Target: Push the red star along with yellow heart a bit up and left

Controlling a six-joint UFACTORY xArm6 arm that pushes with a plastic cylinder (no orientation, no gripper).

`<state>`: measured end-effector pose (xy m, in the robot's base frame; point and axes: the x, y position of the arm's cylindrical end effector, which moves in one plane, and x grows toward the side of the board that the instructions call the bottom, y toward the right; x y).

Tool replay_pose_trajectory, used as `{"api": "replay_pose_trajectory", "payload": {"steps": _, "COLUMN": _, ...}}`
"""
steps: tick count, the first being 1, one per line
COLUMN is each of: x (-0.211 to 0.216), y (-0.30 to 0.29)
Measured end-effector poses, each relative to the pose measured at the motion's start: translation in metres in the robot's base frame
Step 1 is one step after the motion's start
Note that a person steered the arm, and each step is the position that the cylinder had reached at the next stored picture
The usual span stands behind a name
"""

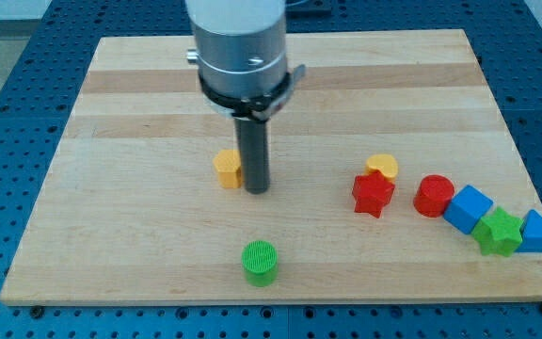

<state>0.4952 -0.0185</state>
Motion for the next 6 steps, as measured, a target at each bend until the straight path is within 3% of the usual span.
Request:
{"api": "replay_pose_trajectory", "payload": {"steps": 2, "x": 0.037, "y": 0.140}}
{"api": "replay_pose_trajectory", "payload": {"steps": 3, "x": 0.050, "y": 0.182}}
{"api": "replay_pose_trajectory", "payload": {"steps": 4, "x": 0.081, "y": 0.183}}
{"api": "replay_pose_trajectory", "payload": {"steps": 5, "x": 0.068, "y": 0.196}}
{"api": "replay_pose_trajectory", "payload": {"steps": 6, "x": 0.010, "y": 0.181}}
